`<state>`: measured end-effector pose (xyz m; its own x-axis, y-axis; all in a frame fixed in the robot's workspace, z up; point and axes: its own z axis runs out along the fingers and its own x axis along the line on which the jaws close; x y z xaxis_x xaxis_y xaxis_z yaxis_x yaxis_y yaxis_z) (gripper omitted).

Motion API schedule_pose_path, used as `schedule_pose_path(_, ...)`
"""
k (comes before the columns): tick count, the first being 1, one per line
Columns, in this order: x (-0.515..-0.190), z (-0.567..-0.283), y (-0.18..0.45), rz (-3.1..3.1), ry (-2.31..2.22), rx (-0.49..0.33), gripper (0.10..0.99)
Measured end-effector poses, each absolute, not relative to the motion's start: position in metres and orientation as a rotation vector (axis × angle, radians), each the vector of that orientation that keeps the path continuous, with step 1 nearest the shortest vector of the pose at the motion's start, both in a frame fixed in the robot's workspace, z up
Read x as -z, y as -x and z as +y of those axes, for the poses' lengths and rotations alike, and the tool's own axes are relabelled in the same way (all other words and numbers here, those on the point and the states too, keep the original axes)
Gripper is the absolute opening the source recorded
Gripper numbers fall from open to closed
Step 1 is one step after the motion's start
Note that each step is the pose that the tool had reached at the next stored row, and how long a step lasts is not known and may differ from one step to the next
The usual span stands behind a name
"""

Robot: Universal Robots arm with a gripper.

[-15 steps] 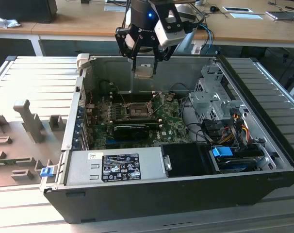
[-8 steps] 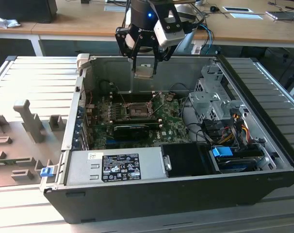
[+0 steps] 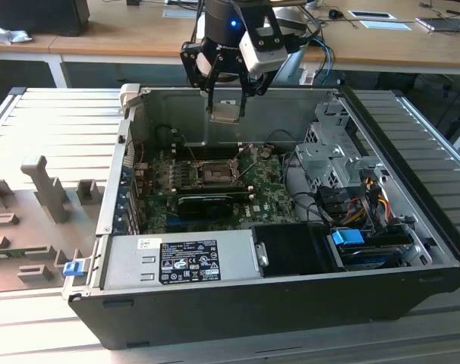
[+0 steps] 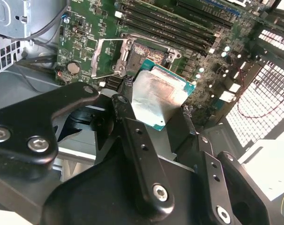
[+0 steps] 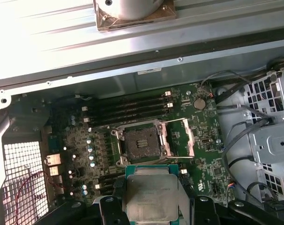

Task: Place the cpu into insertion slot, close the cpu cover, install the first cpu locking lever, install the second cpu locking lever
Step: 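Place the cpu into insertion slot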

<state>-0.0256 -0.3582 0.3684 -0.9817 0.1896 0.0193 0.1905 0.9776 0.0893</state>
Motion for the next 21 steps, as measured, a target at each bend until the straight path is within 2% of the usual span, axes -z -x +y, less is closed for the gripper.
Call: schedule_pose_path(21, -0.3684, -0.3582, 0.0256, -3.102, 0.427, 0.143, 0.533)
